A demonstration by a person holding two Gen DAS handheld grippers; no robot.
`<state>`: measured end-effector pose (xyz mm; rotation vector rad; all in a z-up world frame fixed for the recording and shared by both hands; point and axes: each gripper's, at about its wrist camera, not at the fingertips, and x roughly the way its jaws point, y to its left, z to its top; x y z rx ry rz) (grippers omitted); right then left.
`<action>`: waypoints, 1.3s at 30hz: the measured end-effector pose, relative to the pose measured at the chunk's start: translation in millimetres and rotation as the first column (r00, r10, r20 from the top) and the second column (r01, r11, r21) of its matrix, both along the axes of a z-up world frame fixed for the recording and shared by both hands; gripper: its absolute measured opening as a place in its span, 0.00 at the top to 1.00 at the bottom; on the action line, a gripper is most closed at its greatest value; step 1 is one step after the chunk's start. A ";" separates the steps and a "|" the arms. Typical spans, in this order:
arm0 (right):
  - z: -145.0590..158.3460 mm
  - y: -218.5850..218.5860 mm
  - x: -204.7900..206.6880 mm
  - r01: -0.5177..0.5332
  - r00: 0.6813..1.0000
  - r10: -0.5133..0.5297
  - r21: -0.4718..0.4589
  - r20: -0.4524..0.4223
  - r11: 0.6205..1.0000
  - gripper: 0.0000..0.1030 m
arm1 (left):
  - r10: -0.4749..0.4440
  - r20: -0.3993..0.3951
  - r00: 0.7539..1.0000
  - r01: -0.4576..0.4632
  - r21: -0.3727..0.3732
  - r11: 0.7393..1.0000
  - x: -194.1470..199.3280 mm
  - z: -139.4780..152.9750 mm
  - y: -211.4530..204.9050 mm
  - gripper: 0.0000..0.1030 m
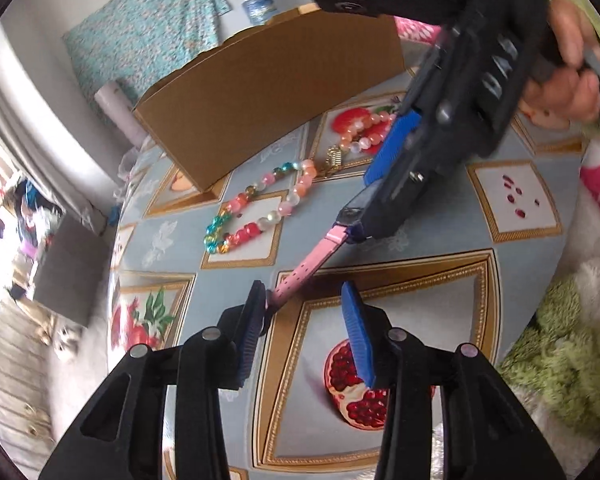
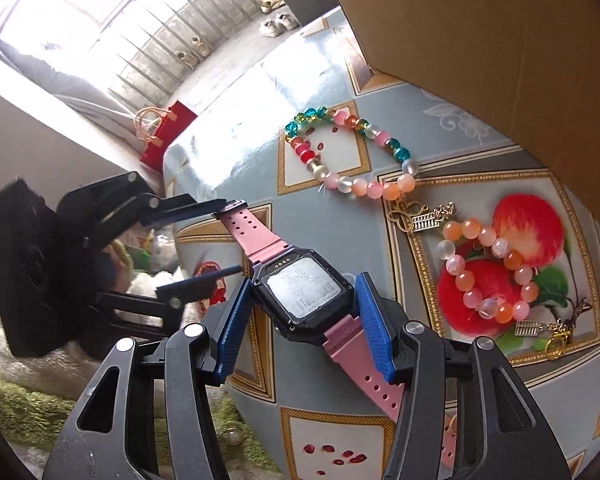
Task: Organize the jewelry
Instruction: 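Grasp the pink-strapped watch face with the right tool while the left tool approaches, then grasp the watch strap with the left tool while the right tool holds the face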
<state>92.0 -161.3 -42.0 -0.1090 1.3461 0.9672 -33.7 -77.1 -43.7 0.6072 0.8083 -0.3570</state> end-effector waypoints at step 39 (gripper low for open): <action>7.3 8.6 -22.6 -0.053 0.991 0.066 -0.115 0.119 0.992 0.57 | -0.055 -0.143 0.988 0.026 -0.192 0.981 38.6 13.3 20.7 0.54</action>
